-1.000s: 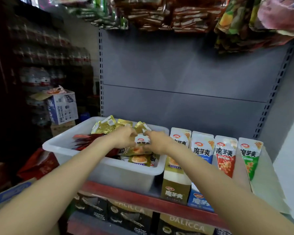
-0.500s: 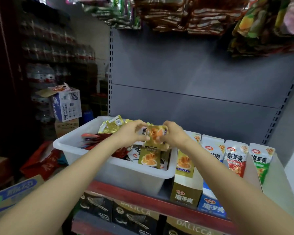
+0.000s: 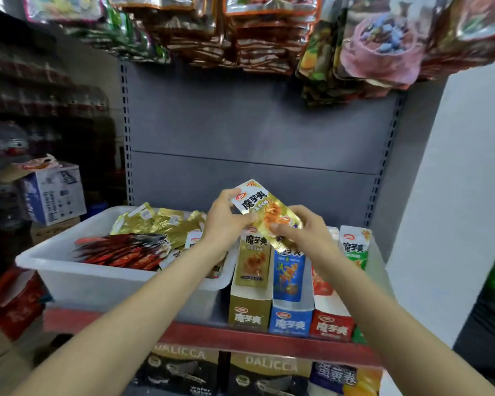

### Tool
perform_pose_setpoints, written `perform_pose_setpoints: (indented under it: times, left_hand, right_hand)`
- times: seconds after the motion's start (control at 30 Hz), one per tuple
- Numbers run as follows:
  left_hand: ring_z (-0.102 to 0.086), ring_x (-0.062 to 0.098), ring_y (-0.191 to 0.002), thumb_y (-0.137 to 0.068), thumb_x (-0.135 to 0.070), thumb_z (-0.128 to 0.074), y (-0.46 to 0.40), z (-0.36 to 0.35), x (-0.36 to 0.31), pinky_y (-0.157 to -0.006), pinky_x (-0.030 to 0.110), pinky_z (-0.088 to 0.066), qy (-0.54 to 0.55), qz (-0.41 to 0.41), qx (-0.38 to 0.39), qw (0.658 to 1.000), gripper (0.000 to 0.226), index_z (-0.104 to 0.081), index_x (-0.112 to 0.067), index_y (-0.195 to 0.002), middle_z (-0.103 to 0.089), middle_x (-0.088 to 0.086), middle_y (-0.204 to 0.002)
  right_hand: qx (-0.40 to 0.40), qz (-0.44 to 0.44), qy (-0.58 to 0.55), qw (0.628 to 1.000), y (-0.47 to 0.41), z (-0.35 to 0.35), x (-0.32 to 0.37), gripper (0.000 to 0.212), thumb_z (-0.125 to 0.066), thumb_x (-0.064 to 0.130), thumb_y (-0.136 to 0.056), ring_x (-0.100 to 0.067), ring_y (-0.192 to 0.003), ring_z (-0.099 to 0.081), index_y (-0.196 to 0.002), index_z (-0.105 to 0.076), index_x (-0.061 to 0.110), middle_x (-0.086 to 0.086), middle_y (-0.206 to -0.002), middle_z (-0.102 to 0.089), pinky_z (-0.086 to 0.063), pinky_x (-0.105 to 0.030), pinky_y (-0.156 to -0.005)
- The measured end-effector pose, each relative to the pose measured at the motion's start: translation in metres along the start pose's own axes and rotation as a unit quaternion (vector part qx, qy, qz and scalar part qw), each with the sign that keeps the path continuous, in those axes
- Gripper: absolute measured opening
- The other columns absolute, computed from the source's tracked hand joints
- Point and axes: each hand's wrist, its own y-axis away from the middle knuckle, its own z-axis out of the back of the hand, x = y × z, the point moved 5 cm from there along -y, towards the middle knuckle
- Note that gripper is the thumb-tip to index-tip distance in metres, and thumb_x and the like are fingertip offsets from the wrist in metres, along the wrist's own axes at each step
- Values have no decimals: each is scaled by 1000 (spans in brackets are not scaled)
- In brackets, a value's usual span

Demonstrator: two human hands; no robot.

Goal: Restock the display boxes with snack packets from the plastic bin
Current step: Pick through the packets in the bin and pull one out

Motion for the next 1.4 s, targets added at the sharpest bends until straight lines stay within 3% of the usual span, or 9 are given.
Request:
perform_pose_setpoints:
  times: [0.17, 0.3, 0.53, 0.77, 1.07, 1.17, 1.27, 1.33, 1.4]
  left_hand:
    - [-68, 26, -85, -80, 0, -69, 11, -49, -27, -81, 43, -56, 3, -55, 96, 994, 56, -47, -25, -125, -59, 0, -117]
    - [-69, 16, -78, -83, 2, -64, 16, -72, -39, -72, 33, -58, -55, -114, 126, 984, 65, -38, -35, -131, -59, -5, -114]
    - [-67, 8, -71, -85, 1, -62, 10, -49, -43, -64, 19, -54, -130, -154, 99, 974, 70, -35, -37, -137, -61, -5, -103]
    - [-67, 14, -77, -87, -2, -61, -7, -5, -22, -71, 31, -56, -138, -127, 39, 982, 58, -40, -35, -129, -64, -4, -92]
    - [-65, 12, -84, -86, -2, -61, -28, 4, -1, -71, 25, -52, -141, -107, 18, 984, 50, -42, -31, -121, -66, 1, -88]
    - [-65, 11, -79, -85, -1, -62, -32, 0, 2, -61, 16, -45, -160, -109, 36, 980, 48, -41, -29, -119, -66, 0, -87]
    - [-66, 12, -77, -85, 1, -62, -37, -6, 4, -61, 19, -47, -177, -110, 61, 976, 47, -41, -28, -115, -66, 1, -86]
    - [-66, 13, -76, -85, 2, -62, -40, -10, 6, -61, 18, -49, -192, -109, 73, 973, 46, -41, -27, -114, -66, 2, -86]
    - [-65, 13, -74, -85, 2, -61, -43, -13, 8, -59, 16, -47, -207, -108, 77, 969, 44, -41, -25, -113, -64, 3, -86]
  right_hand:
    - [-17, 42, 48, 998, 16, 51, -2, 54, -73, 5, -78, -15, -86, -65, -123, -54, 28, 3, -95, -67, -56, -29, -64]
    - [-24, 34, 35, 999, 18, 67, -6, 66, -66, -1, -83, -10, -81, -66, -131, -43, 38, -3, -97, -66, -53, -24, -60]
    - [-33, 35, 47, 998, 4, 43, -14, 48, -69, 4, -81, -19, -95, -65, -118, -47, 24, -5, -102, -67, -57, -39, -76]
    - [-28, 61, 38, 997, -13, -5, -17, 17, -58, 5, -90, -13, -81, -66, -94, -48, 18, 1, -86, -64, -58, -32, -71]
    - [-56, 51, 115, 991, -31, -23, -22, 15, -63, 8, -88, -14, -83, -62, -95, -50, 10, -4, -95, -64, -54, -23, -70]
    - [-50, 37, 143, 988, -37, -19, -23, 32, -65, 9, -87, -13, -83, -61, -114, -49, 14, -2, -95, -64, -56, -30, -76]
    - [-71, 52, 107, 990, -45, -10, -18, 64, -62, 7, -87, -13, -80, -62, -140, -32, 28, -2, -90, -63, -52, -24, -66]
    - [-63, 65, 122, 988, -51, -10, -14, 66, -60, 7, -89, -6, -76, -60, -143, -29, 31, 4, -87, -61, -47, -16, -59]
    - [-54, 79, 183, 978, -56, -11, -10, 55, -58, 6, -90, -6, -80, -61, -137, -39, 27, 1, -93, -62, -46, -15, -58]
